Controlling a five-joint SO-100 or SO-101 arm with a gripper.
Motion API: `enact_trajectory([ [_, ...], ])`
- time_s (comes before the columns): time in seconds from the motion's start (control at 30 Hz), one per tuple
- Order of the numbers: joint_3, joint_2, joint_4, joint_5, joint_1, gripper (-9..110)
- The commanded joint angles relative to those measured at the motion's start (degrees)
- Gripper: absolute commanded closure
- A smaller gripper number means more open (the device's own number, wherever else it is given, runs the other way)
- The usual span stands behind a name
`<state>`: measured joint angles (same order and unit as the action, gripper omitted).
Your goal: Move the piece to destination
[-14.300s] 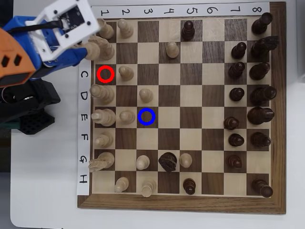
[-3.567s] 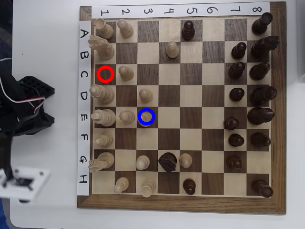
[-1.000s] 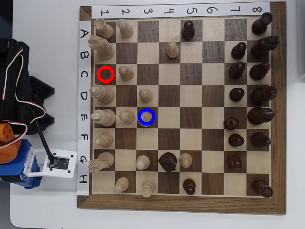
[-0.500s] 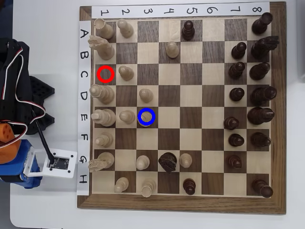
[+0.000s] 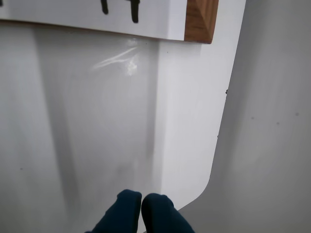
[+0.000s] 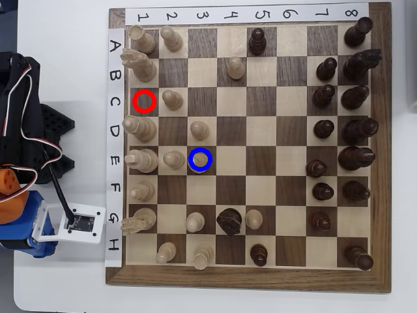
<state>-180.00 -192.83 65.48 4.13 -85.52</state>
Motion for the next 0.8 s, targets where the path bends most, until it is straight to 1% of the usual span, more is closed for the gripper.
enact_trajectory([
  [0.0,1.93,-3.43,0.70,-1.41,-1.23,101],
  [0.77,1.93,-3.43,0.70,-2.20,0.26,101],
])
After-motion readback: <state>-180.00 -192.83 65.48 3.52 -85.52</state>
